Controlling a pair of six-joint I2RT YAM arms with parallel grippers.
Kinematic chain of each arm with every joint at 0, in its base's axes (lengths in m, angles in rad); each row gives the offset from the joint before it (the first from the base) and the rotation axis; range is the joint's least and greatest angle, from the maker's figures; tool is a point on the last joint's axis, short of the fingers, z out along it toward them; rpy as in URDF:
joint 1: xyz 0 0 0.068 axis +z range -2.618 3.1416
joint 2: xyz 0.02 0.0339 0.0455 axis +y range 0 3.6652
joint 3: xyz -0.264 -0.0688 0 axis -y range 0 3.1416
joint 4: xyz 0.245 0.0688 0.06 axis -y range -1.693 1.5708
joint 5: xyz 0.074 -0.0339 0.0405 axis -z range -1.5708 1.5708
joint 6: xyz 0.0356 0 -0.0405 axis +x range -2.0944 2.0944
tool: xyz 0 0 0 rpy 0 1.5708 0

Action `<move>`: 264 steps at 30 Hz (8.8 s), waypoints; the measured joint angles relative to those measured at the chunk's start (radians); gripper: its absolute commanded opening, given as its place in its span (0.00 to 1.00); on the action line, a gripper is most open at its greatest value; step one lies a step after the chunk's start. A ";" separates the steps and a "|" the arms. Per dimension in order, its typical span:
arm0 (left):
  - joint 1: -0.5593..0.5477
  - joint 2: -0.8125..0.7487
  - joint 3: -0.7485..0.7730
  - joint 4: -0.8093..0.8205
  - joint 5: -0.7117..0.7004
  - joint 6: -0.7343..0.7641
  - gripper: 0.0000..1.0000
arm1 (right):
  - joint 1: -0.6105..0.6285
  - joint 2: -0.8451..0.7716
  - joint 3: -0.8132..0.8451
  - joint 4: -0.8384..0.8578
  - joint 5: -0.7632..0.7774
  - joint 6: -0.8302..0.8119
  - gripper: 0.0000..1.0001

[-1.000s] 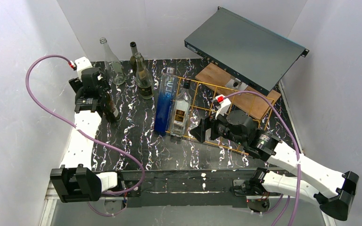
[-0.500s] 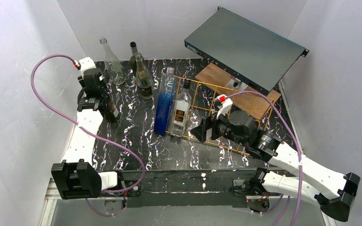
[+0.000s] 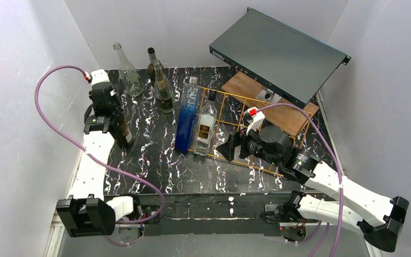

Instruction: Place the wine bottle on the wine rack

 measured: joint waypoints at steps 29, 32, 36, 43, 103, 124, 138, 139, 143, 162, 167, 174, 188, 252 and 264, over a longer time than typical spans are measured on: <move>-0.225 -0.291 0.160 -0.492 0.637 -0.006 0.00 | 0.000 -0.109 -0.014 -0.055 0.304 0.026 0.98; -0.247 -0.288 0.165 -0.498 0.730 -0.031 0.00 | 0.000 -0.105 -0.017 -0.068 0.324 0.028 0.99; -0.306 -0.266 0.172 -0.495 0.798 -0.064 0.00 | 0.000 -0.104 -0.017 -0.081 0.347 0.029 0.98; -0.464 -0.140 0.217 -0.455 0.829 -0.122 0.00 | 0.000 -0.097 -0.016 -0.123 0.432 0.058 0.91; -0.786 0.717 0.933 -0.538 0.654 -0.028 0.00 | -0.434 0.323 -0.073 -0.004 0.280 -0.002 0.31; -0.785 0.791 0.988 -0.509 0.664 -0.024 0.00 | -0.442 0.343 -0.093 0.060 0.256 0.024 0.01; -0.785 0.872 0.986 -0.370 0.620 -0.074 0.11 | -0.443 0.321 -0.127 0.107 0.252 0.020 0.01; -0.785 0.872 0.978 -0.358 0.614 -0.080 0.14 | -0.443 0.321 -0.127 0.108 0.251 0.020 0.01; -0.783 0.874 0.945 -0.301 0.606 -0.094 0.23 | -0.443 0.320 -0.127 0.108 0.249 0.020 0.01; -0.784 0.950 0.907 -0.290 0.623 -0.115 0.61 | -0.447 0.320 -0.131 0.116 0.240 0.018 0.01; -0.795 0.938 0.901 -0.307 0.610 -0.110 0.64 | -0.447 0.317 -0.132 0.118 0.236 0.018 0.01; -0.796 0.936 0.900 -0.305 0.619 -0.111 0.68 | -0.447 0.317 -0.132 0.118 0.236 0.019 0.01; -0.795 0.864 0.877 -0.392 0.605 -0.100 0.98 | -0.447 0.315 -0.132 0.117 0.236 0.018 0.01; -0.254 0.257 0.372 -0.005 0.357 -0.079 0.98 | -0.441 0.108 0.214 -0.240 0.097 -0.113 0.98; -0.254 0.515 0.480 0.089 0.278 0.008 0.71 | -0.441 0.093 0.328 -0.288 0.080 -0.110 0.98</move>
